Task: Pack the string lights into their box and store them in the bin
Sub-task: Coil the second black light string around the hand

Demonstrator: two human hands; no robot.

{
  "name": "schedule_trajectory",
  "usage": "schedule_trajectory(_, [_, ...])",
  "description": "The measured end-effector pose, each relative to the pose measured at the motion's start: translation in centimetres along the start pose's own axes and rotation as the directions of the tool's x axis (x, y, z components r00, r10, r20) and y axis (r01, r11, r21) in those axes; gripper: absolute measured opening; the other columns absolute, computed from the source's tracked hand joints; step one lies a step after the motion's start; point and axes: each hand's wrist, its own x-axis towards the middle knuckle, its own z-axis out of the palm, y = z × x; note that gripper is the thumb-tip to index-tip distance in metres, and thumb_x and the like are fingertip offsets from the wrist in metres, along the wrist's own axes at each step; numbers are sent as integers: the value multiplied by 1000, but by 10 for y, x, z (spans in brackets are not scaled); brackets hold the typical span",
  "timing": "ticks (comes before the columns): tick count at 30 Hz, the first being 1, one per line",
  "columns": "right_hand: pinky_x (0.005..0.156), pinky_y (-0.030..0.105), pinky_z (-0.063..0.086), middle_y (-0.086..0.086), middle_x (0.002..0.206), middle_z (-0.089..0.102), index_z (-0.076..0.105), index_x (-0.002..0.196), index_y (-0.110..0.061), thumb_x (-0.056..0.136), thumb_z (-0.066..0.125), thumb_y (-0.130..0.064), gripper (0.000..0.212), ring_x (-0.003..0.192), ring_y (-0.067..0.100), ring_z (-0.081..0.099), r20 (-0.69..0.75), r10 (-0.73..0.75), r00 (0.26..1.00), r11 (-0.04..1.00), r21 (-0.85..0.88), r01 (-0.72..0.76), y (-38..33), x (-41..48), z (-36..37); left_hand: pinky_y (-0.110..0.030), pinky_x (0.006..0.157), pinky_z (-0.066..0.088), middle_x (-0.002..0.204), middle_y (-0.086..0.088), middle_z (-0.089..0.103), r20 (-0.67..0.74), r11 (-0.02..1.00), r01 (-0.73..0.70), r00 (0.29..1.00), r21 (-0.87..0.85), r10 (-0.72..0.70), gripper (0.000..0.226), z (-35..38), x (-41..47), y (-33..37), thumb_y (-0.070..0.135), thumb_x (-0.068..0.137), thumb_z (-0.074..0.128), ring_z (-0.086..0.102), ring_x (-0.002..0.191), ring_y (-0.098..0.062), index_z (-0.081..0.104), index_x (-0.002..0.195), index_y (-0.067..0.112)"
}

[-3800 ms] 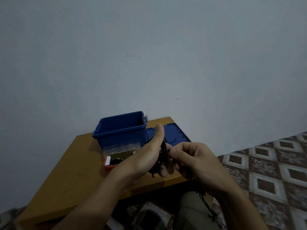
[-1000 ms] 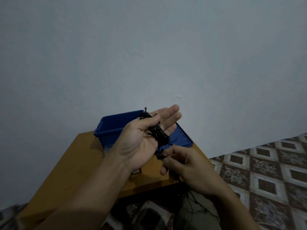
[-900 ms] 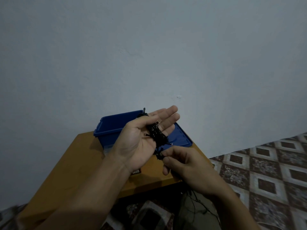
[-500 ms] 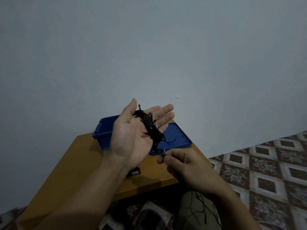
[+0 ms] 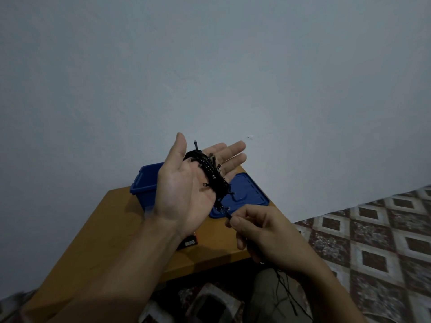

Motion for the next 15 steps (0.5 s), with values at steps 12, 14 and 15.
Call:
schedule_trajectory(12, [41, 20, 33, -1, 50, 46, 54, 68, -9, 99, 57, -36, 41, 39, 11, 37, -43, -2, 999, 997, 81, 6, -7, -3, -1, -33, 115, 18, 156, 6, 42, -50, 937, 93, 995, 337, -81, 103, -5, 1, -5, 79, 80, 23, 23, 149, -7, 4, 160, 17])
schedule_trajectory(14, [41, 22, 34, 3, 50, 44, 48, 67, -5, 97, 59, -37, 45, 38, 15, 36, -71, -2, 997, 994, 109, 10, -8, -3, -2, -33, 117, 16, 158, 8, 38, -68, 913, 128, 992, 387, -110, 104, -6, 1, -7, 79, 78, 22, 21, 149, -5, 3, 160, 19])
schedule_trajectory(15, [41, 22, 33, 4, 49, 43, 47, 67, -4, 96, 60, -38, 46, 38, 16, 35, -87, 3, 996, 992, 124, 8, -8, -4, -3, -33, 118, 14, 159, 9, 36, -77, 898, 144, 989, 416, -123, 103, -6, 1, -8, 79, 78, 21, 19, 150, -4, 4, 160, 21])
